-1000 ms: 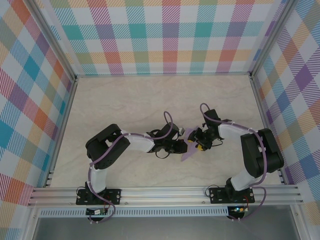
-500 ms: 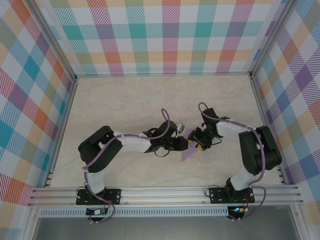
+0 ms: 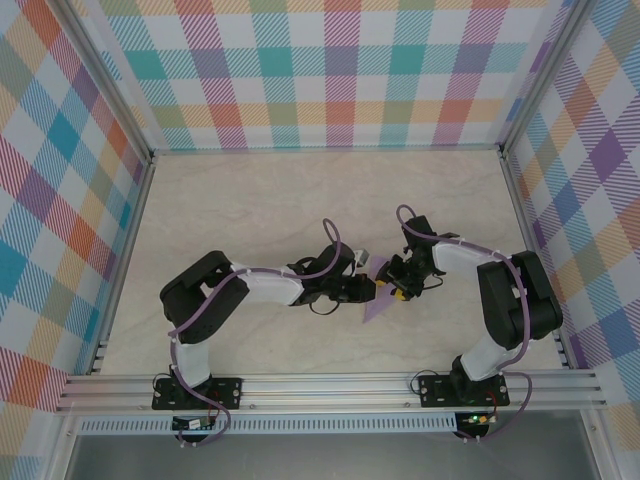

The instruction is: Fold a paper plane with a square sheet of paper (pick it up from the middle)

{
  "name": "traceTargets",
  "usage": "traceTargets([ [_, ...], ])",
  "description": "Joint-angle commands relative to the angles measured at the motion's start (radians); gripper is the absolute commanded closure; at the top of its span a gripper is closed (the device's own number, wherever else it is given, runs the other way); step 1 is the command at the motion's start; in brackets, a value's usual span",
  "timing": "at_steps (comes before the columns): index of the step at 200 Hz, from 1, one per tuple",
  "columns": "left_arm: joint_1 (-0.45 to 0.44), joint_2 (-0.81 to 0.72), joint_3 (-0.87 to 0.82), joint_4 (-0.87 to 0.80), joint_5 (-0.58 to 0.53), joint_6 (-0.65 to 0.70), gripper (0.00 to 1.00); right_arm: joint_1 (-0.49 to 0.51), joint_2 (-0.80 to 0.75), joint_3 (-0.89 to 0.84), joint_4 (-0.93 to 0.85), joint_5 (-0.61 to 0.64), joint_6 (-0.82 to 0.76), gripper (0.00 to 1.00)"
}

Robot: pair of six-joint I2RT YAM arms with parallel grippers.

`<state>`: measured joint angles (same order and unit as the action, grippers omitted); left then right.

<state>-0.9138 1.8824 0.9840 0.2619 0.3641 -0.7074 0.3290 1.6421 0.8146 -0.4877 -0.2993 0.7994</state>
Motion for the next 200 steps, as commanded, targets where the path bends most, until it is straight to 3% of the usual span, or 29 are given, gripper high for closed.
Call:
traceTargets([
  [1,0.018,-0.035,-0.029,0.024,-0.026,-0.005,0.84,0.012,0.102,-0.077,-0.03,0.154,0.001,0.51],
  [38,0.039,-0.085,-0.077,0.057,-0.054,-0.044,0.74,0.011,0.096,-0.081,-0.026,0.149,0.001,0.51],
  [77,0.042,-0.016,-0.06,0.094,-0.028,-0.102,0.71,0.012,0.079,-0.085,-0.023,0.142,0.006,0.51],
  [122,0.046,0.023,-0.026,0.06,-0.035,-0.116,0.79,0.011,0.059,-0.086,-0.031,0.145,0.007,0.51],
  [167,0.053,-0.031,-0.069,0.103,-0.074,-0.134,0.84,0.012,0.079,-0.087,-0.034,0.154,0.012,0.55],
  [200,0.052,-0.042,-0.08,0.175,-0.024,-0.142,0.84,0.012,0.092,-0.082,-0.034,0.155,0.011,0.55],
])
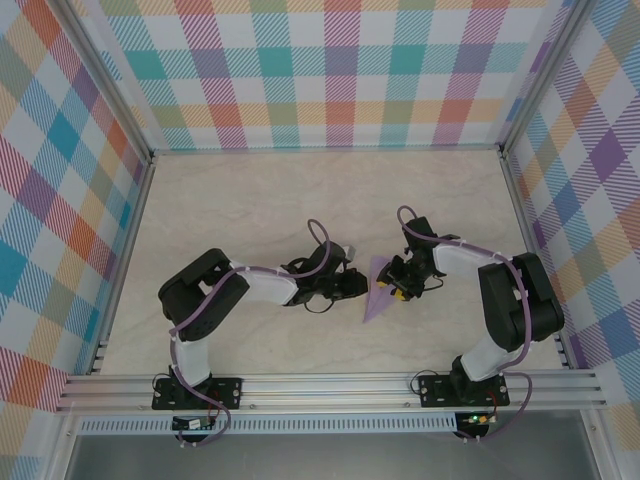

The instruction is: Fold a paper plane with a square sheet of paper (pick it up from the middle)

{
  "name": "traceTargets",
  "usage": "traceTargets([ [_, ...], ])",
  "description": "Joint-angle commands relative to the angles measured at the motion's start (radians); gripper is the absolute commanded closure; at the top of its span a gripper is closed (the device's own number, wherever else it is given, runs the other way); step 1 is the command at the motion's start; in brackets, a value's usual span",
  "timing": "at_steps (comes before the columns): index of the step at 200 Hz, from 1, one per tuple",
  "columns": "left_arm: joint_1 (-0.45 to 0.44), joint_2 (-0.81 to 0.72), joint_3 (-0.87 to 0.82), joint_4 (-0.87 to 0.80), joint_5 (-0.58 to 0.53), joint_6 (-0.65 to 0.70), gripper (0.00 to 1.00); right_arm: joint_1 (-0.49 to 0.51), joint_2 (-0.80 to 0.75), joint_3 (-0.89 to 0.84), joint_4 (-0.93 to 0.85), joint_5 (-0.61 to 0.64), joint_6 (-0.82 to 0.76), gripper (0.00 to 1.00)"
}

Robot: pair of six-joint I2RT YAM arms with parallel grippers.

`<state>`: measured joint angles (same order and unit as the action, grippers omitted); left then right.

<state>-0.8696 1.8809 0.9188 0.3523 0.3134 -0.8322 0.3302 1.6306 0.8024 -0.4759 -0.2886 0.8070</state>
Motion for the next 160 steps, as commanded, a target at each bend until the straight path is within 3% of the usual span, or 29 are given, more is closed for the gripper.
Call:
traceTargets([
  [1,0.008,-0.041,-0.016,0.089,0.029,-0.018,0.84,0.011,0.103,-0.07,-0.047,0.143,0.003,0.55],
  [41,0.003,-0.014,-0.02,0.174,0.102,-0.038,0.87,0.011,0.108,-0.065,-0.056,0.146,0.012,0.53],
  [160,-0.015,0.058,0.04,0.059,0.107,-0.008,0.95,0.011,0.128,-0.054,-0.069,0.152,0.029,0.52],
])
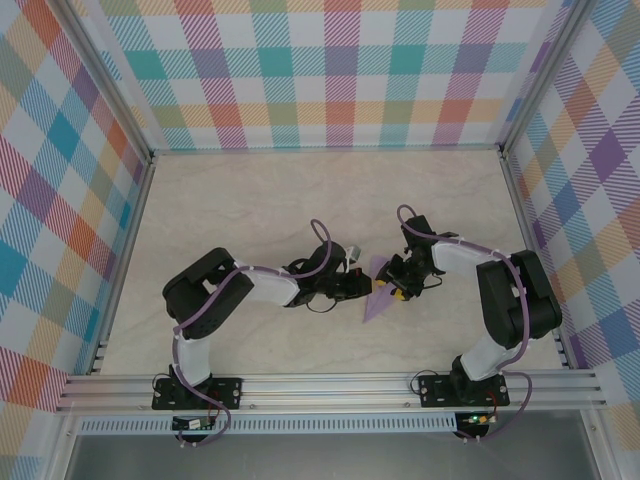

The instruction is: Fold a paper plane with a square sheet of paper (pick it up from the middle)

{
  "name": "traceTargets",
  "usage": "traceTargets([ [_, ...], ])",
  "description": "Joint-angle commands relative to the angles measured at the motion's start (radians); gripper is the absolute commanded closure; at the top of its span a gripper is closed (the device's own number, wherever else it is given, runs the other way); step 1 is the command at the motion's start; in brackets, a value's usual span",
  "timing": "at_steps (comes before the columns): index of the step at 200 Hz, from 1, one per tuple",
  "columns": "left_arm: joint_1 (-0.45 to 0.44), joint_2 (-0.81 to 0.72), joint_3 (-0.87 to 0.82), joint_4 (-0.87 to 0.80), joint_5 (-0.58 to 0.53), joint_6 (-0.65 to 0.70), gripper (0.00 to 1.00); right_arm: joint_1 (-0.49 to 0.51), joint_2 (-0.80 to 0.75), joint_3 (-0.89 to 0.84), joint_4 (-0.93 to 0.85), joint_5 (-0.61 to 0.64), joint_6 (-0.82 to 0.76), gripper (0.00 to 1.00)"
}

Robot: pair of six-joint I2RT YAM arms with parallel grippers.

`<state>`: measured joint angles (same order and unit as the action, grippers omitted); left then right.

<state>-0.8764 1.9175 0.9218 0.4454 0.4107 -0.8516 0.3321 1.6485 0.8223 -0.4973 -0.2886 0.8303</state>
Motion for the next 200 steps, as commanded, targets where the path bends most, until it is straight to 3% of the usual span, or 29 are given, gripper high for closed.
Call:
traceTargets([
  [1,-0.007,0.021,0.037,-0.035,0.009,0.012,0.95,0.008,0.111,-0.074,-0.048,0.152,0.006,0.52],
  [200,-0.008,0.061,0.058,-0.12,-0.036,0.026,0.97,0.015,0.135,-0.075,-0.045,0.152,0.009,0.55],
])
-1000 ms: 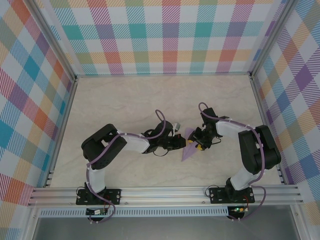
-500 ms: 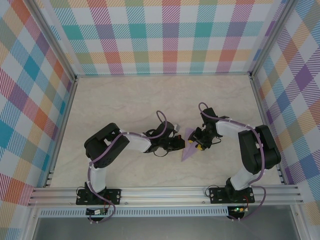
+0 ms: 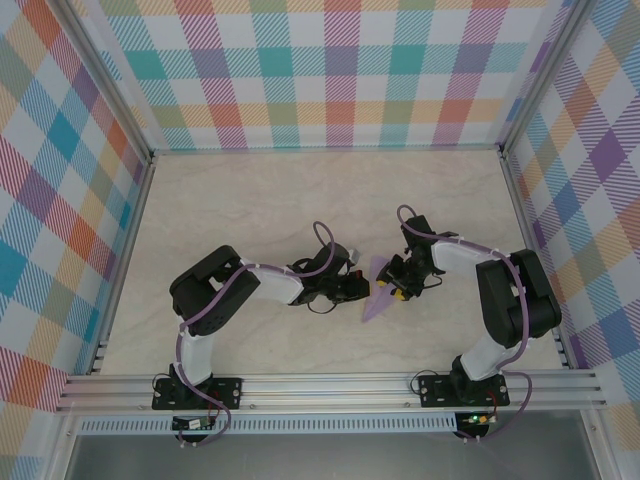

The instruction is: Fold a paper plane with a square sheet of paper (pick it up from the middle)

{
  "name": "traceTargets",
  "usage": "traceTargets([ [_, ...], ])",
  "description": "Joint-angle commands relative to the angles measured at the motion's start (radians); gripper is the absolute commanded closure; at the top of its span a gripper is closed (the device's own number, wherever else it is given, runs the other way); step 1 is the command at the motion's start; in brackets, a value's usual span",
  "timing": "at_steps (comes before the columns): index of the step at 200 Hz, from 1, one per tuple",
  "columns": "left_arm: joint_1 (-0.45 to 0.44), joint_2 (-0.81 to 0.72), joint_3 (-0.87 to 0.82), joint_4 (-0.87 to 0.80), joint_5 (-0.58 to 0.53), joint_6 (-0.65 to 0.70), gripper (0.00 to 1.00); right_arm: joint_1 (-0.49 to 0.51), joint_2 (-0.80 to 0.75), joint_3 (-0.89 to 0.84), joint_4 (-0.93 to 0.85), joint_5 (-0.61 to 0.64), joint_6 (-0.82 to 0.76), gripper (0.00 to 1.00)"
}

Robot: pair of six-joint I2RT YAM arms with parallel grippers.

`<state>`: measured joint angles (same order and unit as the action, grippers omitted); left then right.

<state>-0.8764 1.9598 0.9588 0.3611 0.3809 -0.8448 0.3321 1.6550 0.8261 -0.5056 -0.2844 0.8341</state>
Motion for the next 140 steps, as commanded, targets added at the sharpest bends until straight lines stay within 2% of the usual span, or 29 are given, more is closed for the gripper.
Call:
traceTargets([
  [1,-0.007,0.019,0.02,-0.036,-0.007,0.019,0.97,0.015,0.129,-0.079,-0.036,0.148,0.005,0.55],
  [70,-0.009,-0.001,0.013,-0.042,-0.005,0.03,0.97,0.018,0.137,-0.073,-0.035,0.145,-0.015,0.53],
  [140,-0.01,-0.041,-0.003,0.047,0.025,0.027,0.94,0.022,0.152,-0.068,-0.032,0.146,-0.023,0.52],
])
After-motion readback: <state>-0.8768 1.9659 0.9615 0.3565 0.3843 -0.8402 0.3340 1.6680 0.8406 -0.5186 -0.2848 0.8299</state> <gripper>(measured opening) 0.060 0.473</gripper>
